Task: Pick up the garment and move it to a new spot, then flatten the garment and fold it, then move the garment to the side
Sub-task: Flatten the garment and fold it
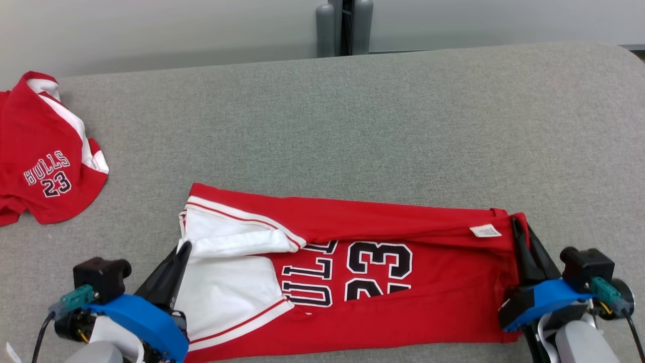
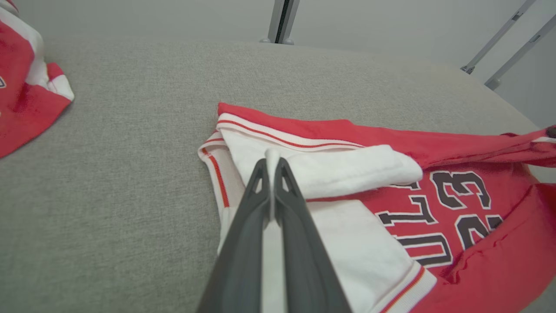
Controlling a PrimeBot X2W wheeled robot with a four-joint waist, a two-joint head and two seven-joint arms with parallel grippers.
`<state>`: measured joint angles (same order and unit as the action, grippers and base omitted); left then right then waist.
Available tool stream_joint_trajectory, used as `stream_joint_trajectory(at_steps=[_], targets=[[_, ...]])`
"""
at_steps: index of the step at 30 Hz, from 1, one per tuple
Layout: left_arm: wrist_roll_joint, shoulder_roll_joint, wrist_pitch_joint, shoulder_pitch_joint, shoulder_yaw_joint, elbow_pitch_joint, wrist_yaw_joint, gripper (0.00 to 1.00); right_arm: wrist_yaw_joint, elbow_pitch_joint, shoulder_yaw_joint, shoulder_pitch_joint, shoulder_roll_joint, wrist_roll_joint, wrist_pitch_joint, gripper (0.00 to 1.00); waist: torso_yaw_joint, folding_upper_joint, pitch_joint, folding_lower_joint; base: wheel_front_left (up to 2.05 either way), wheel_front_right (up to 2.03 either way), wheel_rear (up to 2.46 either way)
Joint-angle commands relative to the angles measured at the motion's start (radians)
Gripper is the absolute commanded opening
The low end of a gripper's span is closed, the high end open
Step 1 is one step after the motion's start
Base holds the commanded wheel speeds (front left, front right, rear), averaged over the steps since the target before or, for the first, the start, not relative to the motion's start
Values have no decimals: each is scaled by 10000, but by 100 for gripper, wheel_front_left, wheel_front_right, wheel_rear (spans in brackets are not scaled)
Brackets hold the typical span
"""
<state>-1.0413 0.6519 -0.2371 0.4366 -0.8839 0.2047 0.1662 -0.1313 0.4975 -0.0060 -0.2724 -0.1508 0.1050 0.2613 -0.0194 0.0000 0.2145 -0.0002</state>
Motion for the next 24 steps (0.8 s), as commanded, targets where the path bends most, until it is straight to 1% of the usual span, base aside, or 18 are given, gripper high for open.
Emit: stream_joint_trajectory(at_steps=[1,3,4,5,6,7,11,14,18,20,24], targets=[[-49,40,-72,-214,85,-1,56,0,13,-127,-69,270,78,24,45,0,7,0,-41,2,0,0,0],[-106,17,-134,-434,144,2,95,0,13,-313,-186,529,132,85,49,1,18,0,-85,2,0,0,0],[-157,-11,-148,-554,189,20,100,0,13,-448,-225,645,164,74,48,48,18,0,-109,2,0,0,0],[-149,-31,-168,-622,253,26,141,13,13,-565,-257,767,209,80,49,100,16,0,-134,2,0,0,0],[-132,-60,-203,-690,325,34,163,87,13,-667,-277,889,229,107,49,100,15,0,-157,2,0,0,0],[-135,-112,-217,-773,391,38,174,100,13,-827,-308,976,252,141,50,100,13,0,-176,2,0,0,0],[67,-259,-277,-1000,746,77,242,100,11,-1453,-373,1241,214,245,51,100,-19,0,-256,2,0,0,0],[558,-501,-282,-1058,1491,-51,325,100,11,-1900,-490,1356,138,263,50,100,-29,0,-309,2,0,0,0],[1966,-1060,-287,-1384,3001,-451,451,100,11,-1876,-626,1401,164,175,-32,100,-40,0,-345,2,0,0,0],[2770,-1465,-287,-1605,3791,-683,390,100,10,-1679,-610,1320,182,130,-129,100,-24,0,-343,2,0,0,0],[4316,-2315,-288,-2030,5209,-1083,108,100,10,-1144,-546,1144,276,153,-295,100,-4,0,-307,2,0,0,0]])
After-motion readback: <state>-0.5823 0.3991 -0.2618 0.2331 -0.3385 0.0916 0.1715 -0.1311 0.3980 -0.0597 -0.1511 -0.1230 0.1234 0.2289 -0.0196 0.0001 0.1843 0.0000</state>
